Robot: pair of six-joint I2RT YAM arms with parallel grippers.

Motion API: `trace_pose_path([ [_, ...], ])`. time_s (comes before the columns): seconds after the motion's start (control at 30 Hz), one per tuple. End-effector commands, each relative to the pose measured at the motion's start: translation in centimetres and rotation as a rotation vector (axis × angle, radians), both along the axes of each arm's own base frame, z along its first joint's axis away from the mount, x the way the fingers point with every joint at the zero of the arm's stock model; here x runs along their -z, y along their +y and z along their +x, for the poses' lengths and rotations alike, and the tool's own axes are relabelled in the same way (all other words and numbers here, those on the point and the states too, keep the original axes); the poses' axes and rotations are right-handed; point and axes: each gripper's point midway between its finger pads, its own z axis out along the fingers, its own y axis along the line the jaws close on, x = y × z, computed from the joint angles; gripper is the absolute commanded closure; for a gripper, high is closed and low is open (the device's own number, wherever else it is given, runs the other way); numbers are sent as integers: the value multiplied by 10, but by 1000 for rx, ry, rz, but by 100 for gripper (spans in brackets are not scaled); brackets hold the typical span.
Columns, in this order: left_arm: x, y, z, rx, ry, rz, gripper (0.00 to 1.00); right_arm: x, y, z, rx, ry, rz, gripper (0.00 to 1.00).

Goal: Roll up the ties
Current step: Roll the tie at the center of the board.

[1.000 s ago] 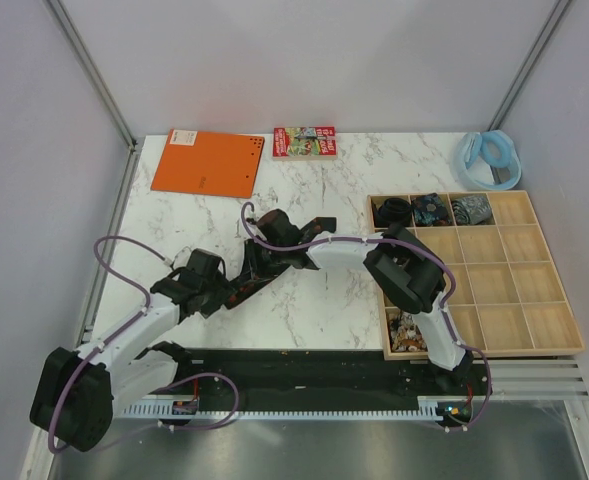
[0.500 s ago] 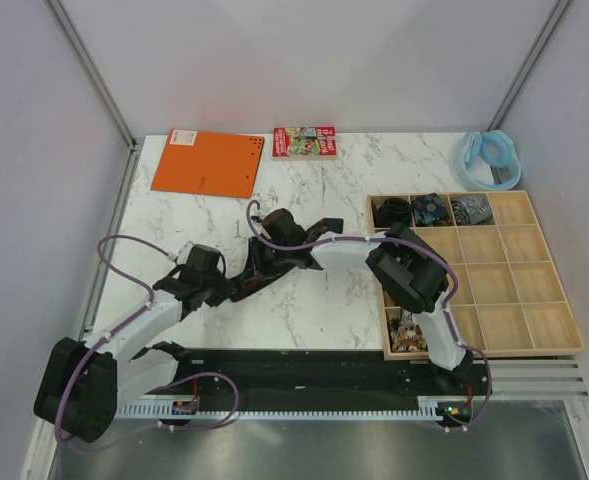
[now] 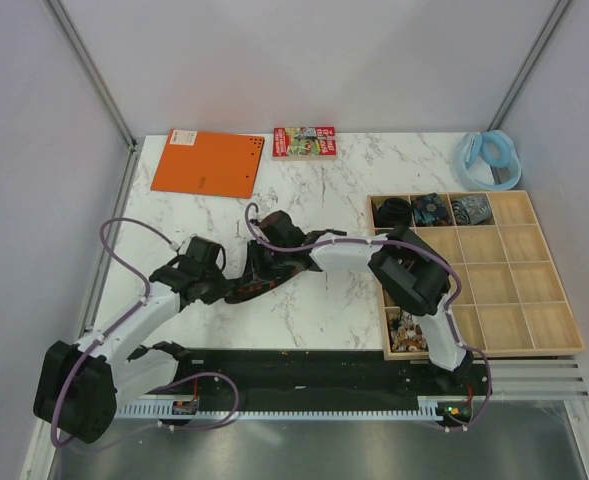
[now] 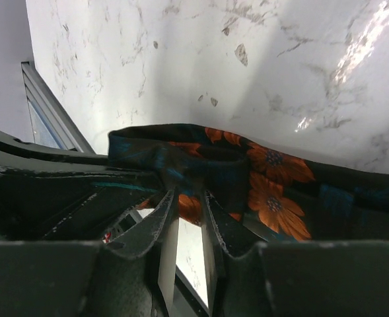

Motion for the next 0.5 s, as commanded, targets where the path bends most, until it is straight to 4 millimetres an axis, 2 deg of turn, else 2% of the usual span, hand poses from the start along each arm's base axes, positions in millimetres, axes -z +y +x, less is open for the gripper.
trace_pose_path([
  [0.0, -17, 18, -11, 62, 46, 122, 98, -32, -2, 3, 19, -27, -5, 72],
  [0.13, -27, 18, -7, 67, 35, 132, 98, -48, -3, 4, 27, -44, 13, 72],
  [0.47, -36, 16, -2, 120, 38, 160, 98, -44, 2, 0, 33, -34, 17, 72],
])
